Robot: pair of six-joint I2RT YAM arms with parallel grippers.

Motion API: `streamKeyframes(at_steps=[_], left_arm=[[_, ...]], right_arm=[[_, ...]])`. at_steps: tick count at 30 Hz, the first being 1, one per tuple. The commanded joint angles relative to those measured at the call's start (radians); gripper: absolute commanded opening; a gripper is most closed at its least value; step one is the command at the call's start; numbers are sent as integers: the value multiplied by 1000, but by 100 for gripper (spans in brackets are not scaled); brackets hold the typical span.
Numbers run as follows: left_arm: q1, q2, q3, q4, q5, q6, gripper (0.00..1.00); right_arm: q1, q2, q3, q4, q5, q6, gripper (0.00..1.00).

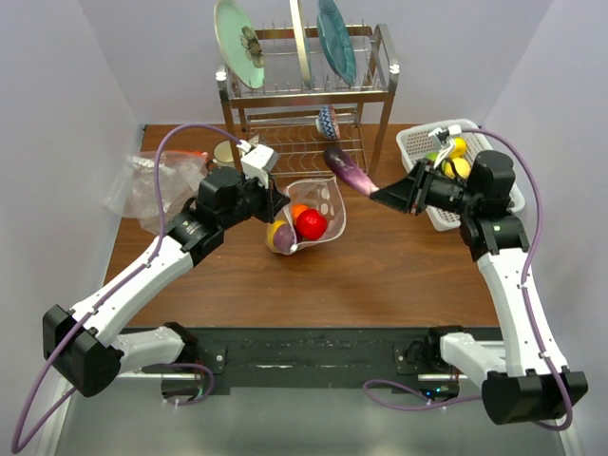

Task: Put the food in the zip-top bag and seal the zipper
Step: Place the fake vegetable in the zipper food storage bag.

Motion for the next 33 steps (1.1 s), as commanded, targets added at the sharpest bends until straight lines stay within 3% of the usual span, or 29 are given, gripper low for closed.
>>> streamKeyframes(at_steps=[1, 8, 18, 27, 33], left_arm=[[7, -16, 7, 32, 4, 8, 0], [7, -13, 7, 34, -2, 9, 0], [7, -22, 4, 34, -3, 11, 0], [7, -27, -9, 63, 58, 1, 0], [7, -22, -9, 64, 67, -2, 0]], right_arm=[[38, -9, -36, -1, -105, 18, 27], [127, 41, -53, -142, -63, -95, 27], [213, 190, -23, -89, 48, -101, 27], [377, 429, 224, -155, 280, -87, 25], [475, 572, 408, -305, 519, -103, 29]])
